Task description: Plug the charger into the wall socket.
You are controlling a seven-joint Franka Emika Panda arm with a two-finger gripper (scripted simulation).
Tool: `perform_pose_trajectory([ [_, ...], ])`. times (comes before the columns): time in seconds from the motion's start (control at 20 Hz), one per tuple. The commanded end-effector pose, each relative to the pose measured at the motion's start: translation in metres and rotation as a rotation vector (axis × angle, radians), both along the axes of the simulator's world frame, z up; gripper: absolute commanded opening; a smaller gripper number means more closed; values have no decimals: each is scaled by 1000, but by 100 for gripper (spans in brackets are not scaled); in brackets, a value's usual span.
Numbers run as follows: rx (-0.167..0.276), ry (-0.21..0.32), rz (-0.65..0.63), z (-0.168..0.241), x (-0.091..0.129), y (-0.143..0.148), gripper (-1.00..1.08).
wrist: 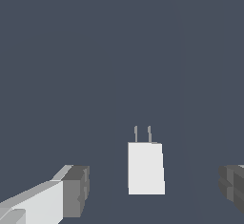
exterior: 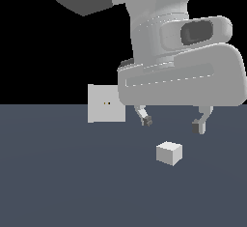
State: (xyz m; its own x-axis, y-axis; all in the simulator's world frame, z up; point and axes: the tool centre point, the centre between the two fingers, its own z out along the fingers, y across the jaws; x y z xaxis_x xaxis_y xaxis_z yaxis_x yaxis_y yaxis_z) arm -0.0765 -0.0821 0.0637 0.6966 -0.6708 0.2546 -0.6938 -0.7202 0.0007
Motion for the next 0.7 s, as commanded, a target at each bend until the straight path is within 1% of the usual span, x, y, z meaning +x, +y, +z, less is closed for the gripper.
perform_pose_trajectory([
  [0.0,-3,-5,-13,-2,-1,-1,100],
  [0.65,-2,-3,-12,-6,-1,-1,100],
])
